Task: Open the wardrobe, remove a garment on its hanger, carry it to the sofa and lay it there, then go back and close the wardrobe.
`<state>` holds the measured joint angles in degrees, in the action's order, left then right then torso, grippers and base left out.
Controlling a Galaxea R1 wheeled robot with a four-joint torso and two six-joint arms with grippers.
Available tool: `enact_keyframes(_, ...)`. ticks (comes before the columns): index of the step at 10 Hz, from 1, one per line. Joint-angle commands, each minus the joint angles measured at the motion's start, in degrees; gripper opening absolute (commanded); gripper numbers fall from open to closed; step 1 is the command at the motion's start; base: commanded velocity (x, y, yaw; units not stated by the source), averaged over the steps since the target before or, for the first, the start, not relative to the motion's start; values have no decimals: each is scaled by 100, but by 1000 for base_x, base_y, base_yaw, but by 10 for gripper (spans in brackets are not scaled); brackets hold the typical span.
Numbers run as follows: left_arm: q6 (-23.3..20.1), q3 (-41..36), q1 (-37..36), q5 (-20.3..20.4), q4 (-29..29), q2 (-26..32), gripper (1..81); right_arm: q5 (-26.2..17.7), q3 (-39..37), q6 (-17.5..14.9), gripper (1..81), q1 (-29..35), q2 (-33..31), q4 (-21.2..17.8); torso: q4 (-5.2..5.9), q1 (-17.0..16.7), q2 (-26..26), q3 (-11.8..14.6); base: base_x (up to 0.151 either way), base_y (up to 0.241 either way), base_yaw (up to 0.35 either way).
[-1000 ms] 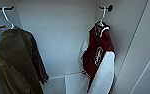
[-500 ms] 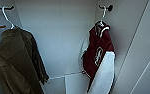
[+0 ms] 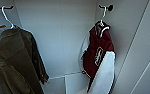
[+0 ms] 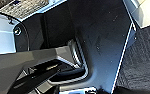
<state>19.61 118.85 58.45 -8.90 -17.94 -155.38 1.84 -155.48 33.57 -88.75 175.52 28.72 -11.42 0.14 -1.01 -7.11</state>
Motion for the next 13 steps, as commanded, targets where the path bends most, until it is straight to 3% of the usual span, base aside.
enact_keyframes(1, 226, -772, -1031, -455, -16, 260, 811, -272, 28, 27, 811, 195, 3, -60, 0, 0, 0, 0, 0, 0, 0)
enact_keyframes(7, 841, -1961, -2034, -630, -34, 1078, 811, -281, 45, 27, 811, 213, 21, -51, 0, 0, 2, -2, 0, 0, 0)
enact_keyframes(13, 1545, -1988, -3598, -1580, -16, 833, 811, -281, 45, 9, 811, 239, 47, -42, -2, 2, 5, -5, 0, 0, 0)
